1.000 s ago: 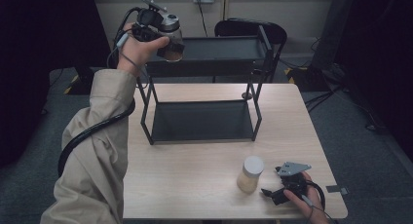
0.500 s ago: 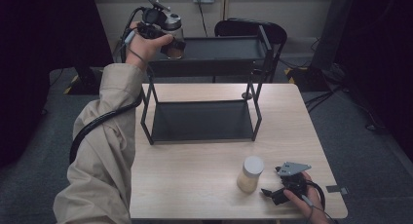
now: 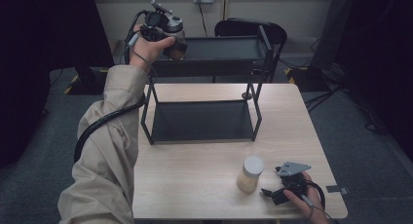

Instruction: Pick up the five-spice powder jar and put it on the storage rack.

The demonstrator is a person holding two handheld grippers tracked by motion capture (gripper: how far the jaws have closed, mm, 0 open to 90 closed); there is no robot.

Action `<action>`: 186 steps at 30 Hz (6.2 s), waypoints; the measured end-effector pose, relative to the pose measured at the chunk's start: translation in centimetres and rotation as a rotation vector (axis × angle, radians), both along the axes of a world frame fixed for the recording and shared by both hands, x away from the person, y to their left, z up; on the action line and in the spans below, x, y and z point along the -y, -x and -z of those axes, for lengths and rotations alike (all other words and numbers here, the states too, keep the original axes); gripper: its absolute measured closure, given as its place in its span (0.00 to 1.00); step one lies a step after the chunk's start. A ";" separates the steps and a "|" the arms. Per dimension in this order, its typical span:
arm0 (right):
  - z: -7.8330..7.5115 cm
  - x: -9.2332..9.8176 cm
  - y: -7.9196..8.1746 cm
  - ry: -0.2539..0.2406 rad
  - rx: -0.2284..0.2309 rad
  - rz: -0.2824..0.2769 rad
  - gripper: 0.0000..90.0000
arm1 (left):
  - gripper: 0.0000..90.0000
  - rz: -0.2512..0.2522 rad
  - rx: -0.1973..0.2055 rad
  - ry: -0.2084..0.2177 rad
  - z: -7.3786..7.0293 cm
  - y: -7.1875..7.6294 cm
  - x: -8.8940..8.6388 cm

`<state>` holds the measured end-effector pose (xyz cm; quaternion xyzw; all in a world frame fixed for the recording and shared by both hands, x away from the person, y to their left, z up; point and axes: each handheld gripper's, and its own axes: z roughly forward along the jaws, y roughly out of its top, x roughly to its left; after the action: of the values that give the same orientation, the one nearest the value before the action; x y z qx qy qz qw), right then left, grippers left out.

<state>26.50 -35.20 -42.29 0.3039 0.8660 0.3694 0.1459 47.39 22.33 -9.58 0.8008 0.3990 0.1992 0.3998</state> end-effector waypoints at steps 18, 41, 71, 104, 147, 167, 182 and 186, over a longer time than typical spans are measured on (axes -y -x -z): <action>0.0 0.0 0.0 0.000 0.000 0.000 0.00 | 0.02 -0.064 0.046 0.084 0.8 3.7 0.0; 0.0 0.0 0.0 0.000 0.002 -0.001 0.00 | 0.02 -0.036 0.107 0.136 5.3 8.1 -0.4; 0.0 0.0 0.0 0.000 0.002 -0.001 0.00 | 0.03 0.013 0.073 0.188 12.7 10.3 -1.3; 0.0 0.0 0.0 0.000 0.002 -0.001 0.00 | 0.03 0.023 0.024 0.198 20.7 11.3 -2.2; 0.0 0.0 0.0 0.000 0.003 -0.001 0.00 | 0.03 -0.002 -0.065 0.184 29.2 14.5 -4.0; 0.0 0.0 0.0 0.000 0.003 -0.001 0.00 | 0.03 -0.029 -0.095 0.145 31.8 16.9 -5.4; 0.0 0.0 0.0 0.000 0.003 -0.001 0.00 | 0.03 0.003 -0.103 -0.004 32.6 18.5 -5.2; 0.0 0.0 0.0 0.001 0.002 -0.001 0.00 | 0.03 0.001 -0.099 -0.004 32.9 19.0 -5.5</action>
<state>26.50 -35.21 -42.30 0.3028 0.8663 0.3693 0.1468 28.40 27.82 -42.53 0.8107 0.4174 0.1600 0.3782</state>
